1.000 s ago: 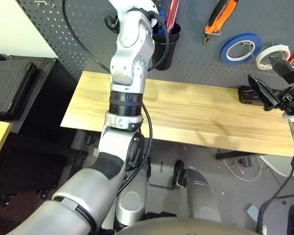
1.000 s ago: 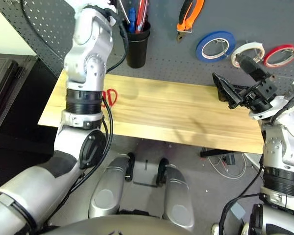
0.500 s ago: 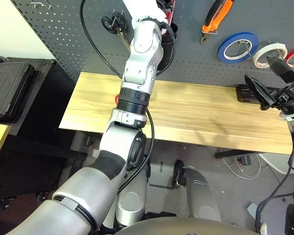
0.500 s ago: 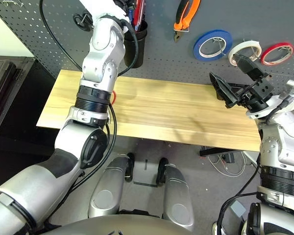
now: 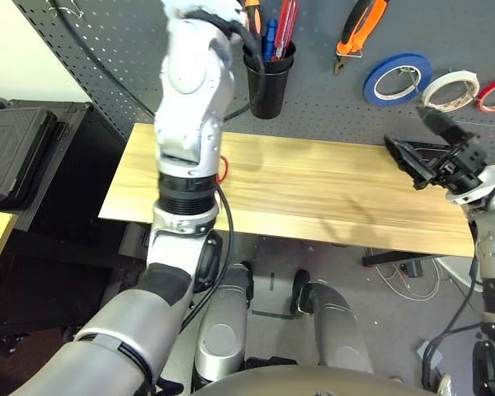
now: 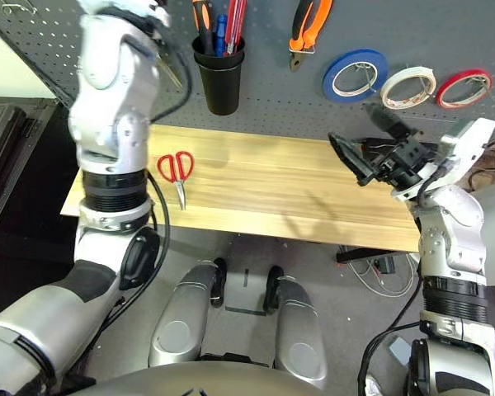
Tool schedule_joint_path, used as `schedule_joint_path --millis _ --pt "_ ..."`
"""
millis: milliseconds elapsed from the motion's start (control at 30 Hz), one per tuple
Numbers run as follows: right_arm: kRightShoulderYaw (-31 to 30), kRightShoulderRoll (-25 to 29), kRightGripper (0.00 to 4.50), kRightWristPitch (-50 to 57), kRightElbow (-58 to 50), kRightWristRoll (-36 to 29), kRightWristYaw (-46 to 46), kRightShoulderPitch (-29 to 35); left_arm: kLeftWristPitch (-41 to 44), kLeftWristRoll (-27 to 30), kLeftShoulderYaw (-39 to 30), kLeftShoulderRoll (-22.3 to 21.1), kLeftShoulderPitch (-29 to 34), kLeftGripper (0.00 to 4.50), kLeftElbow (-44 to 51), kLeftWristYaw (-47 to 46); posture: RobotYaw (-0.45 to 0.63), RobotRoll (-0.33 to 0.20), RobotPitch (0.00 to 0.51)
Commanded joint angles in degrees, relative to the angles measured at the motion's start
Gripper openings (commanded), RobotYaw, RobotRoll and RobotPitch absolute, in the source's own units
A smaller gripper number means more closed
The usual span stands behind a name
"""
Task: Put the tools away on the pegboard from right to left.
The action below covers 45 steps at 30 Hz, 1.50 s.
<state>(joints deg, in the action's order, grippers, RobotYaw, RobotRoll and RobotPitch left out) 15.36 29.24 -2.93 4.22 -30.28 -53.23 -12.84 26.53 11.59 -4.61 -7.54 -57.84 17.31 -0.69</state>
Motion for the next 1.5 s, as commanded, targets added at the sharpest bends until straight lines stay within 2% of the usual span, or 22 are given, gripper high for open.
schedule_joint_path --millis 33,200,367,467,567,667,833,967,1100,1500 --pt "-1.7 -0.2 4.50 1.5 -1.0 2.0 1.9 1.0 8.6 2.1 0.5 -3.3 2.1 4.48 7.8 2.7 0.25 0.000 0.220" --pt "-5.8 -0.3 4.50 3.2 -3.0 4.9 2.4 2.8 28.4 9.6 -1.1 -9.7 7.6 4.48 20.2 6.1 0.27 0.000 0.225" --pt "-10.3 0.2 4.50 3.6 -3.2 10.2 4.0 2.5 38.0 13.4 -1.8 -12.5 15.6 4.48 27.1 7.6 0.29 0.000 0.231" --pt "-13.2 0.4 4.50 6.0 -3.4 12.8 4.9 2.0 39.9 13.8 -0.9 -13.7 22.0 4.48 29.5 8.3 0.29 0.000 0.234" --pt "-15.2 0.0 4.50 7.8 -3.7 14.2 5.6 1.7 40.1 13.4 0.1 -15.0 28.0 4.48 30.4 8.7 0.30 0.000 0.240" --pt "-17.8 -0.3 4.50 11.6 -4.0 15.7 6.4 1.4 38.7 9.7 3.9 -18.4 34.7 4.48 27.4 8.2 0.31 0.000 0.245" --pt "-20.2 -1.2 4.50 13.7 -2.4 18.1 7.9 0.7 35.1 4.0 8.7 -19.9 39.7 4.48 20.1 6.3 0.31 0.000 0.251" --pt "-22.2 -2.3 4.50 15.8 -0.8 19.8 8.8 -0.2 29.9 -0.6 10.6 -18.9 42.0 4.48 13.5 5.2 0.30 0.000 0.260" --pt "-24.1 -3.6 4.50 17.4 0.8 21.2 9.2 -1.3 26.3 -3.6 10.8 -16.8 42.3 4.48 7.0 4.2 0.30 0.000 0.271" --pt "-28.0 -9.7 4.50 15.0 6.9 26.5 13.5 -4.4 16.0 -10.3 8.0 -10.5 35.5 4.48 -17.3 0.4 0.27 0.000 0.315"
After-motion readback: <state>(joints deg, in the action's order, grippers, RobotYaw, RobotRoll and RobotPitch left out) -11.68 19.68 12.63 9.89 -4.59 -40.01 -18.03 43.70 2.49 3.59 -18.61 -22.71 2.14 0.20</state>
